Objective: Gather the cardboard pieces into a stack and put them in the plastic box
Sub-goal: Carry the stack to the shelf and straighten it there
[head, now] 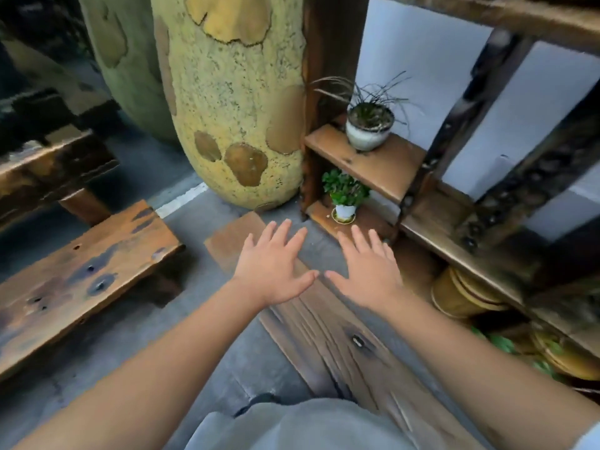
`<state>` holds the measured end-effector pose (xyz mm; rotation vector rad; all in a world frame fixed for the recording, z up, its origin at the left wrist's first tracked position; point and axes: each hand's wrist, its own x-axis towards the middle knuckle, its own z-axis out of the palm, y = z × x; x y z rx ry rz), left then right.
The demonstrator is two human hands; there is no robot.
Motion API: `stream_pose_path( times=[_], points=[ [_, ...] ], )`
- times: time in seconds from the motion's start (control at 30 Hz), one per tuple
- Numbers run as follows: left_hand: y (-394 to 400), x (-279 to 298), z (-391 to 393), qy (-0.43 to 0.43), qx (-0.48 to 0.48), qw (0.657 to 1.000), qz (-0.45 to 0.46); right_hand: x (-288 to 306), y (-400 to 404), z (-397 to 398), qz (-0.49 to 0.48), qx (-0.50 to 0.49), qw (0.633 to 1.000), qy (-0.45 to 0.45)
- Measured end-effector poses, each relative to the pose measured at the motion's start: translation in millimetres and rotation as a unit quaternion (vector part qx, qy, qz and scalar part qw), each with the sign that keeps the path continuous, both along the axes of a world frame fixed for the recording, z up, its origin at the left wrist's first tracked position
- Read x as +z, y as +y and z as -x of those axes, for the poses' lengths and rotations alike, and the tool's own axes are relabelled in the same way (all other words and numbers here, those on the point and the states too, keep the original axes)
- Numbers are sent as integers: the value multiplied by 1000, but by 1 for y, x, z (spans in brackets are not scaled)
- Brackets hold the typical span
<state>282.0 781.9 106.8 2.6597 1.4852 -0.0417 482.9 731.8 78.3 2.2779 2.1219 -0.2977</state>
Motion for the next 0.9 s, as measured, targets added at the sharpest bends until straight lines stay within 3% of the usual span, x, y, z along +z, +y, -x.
stream_pose_path(
  times=[0.23, 0.53, 0.9],
  points=[
    [59, 5, -80, -25, -151, 988, -10, 14, 1, -53, -17, -155, 988, 5],
    [128, 50, -175, -47, -316, 947, -40, 77, 21, -103, -100, -341, 935, -12],
    [151, 152, -294, -143, -372, 910, -116, 176, 14, -196, -177, -380, 901, -109]
  ],
)
